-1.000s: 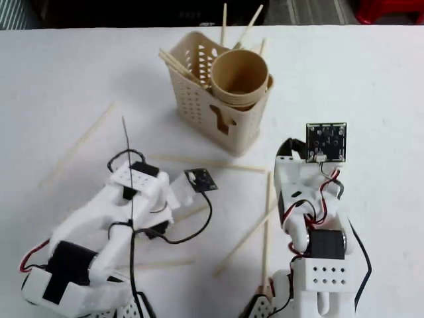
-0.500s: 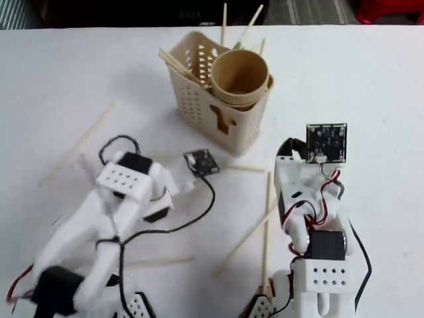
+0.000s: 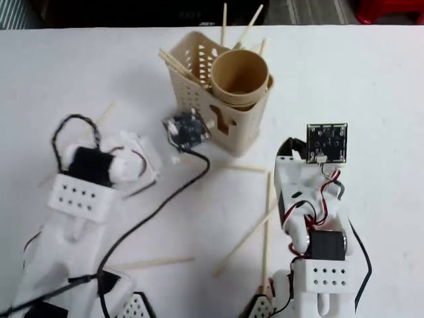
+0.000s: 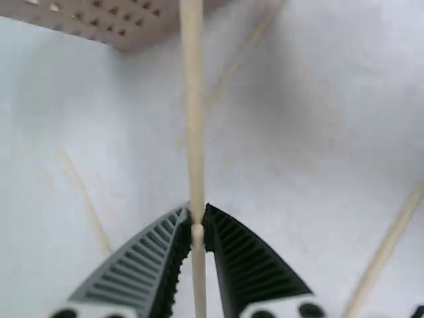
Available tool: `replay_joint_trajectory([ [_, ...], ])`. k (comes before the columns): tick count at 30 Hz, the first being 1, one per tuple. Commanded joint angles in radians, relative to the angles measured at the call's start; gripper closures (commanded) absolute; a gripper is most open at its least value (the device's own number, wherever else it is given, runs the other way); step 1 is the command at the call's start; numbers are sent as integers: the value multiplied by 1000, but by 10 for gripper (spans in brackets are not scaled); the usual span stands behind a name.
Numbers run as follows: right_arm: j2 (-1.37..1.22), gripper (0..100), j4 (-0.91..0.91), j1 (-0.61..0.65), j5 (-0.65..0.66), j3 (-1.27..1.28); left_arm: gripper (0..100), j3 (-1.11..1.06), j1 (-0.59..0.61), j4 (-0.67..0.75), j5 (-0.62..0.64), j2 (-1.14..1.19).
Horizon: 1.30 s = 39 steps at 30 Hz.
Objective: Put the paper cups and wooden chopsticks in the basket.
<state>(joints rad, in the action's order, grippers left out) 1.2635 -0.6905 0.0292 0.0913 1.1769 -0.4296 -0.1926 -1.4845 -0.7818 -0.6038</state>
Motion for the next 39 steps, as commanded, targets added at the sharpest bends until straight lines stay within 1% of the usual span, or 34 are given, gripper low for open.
replay_joint_trajectory([
  [1,10,974,22,-12,-2,-9,978,206,22,-5,-3,-33],
  [3,10,974,22,-12,-2,-9,978,296,22,-3,0,-33],
  [7,10,974,22,-12,-3,-9,978,506,19,20,101,-31],
  [11,10,974,22,-12,-6,-8,978,646,13,112,189,-30],
  [17,10,974,22,-8,-6,-6,978,655,10,390,368,-21],
  [19,10,974,24,-7,-2,5,978,658,-15,489,413,1],
  [25,10,974,24,-5,0,6,978,663,-105,715,476,110],
  [30,10,974,24,-5,0,6,979,667,-120,919,565,206],
  [33,12,974,24,-5,0,6,979,667,-120,953,595,262],
  [39,16,974,24,-5,0,6,979,658,-117,954,595,363],
])
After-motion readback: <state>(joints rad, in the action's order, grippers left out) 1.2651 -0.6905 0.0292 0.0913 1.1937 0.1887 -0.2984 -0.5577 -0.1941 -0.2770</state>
